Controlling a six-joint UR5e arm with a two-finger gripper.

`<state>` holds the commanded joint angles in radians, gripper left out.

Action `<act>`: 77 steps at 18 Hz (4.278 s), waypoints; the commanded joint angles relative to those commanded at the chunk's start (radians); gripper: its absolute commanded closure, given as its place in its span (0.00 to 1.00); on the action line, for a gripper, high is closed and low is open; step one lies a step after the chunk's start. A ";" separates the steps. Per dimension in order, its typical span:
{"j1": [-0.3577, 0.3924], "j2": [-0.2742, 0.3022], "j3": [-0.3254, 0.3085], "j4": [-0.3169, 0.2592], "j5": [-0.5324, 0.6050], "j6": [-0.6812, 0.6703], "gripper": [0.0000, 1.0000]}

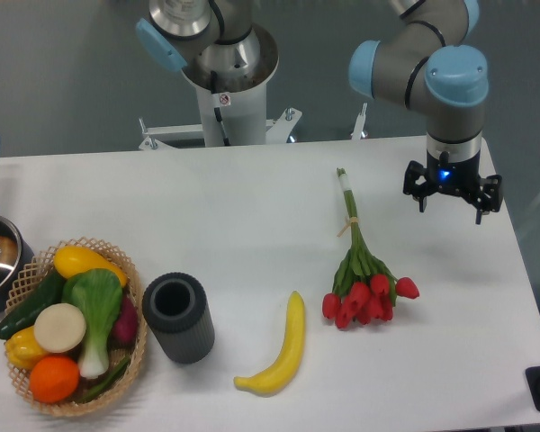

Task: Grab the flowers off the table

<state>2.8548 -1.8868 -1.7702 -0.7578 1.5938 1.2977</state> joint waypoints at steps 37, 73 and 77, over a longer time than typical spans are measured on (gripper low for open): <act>-0.120 0.011 -0.170 0.009 -0.153 -0.618 0.00; -0.152 -0.137 -0.097 0.011 -0.152 -0.617 0.39; -0.153 -0.137 -0.095 0.009 -0.152 -0.617 0.52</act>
<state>2.7013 -2.0233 -1.8653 -0.7486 1.4419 0.6811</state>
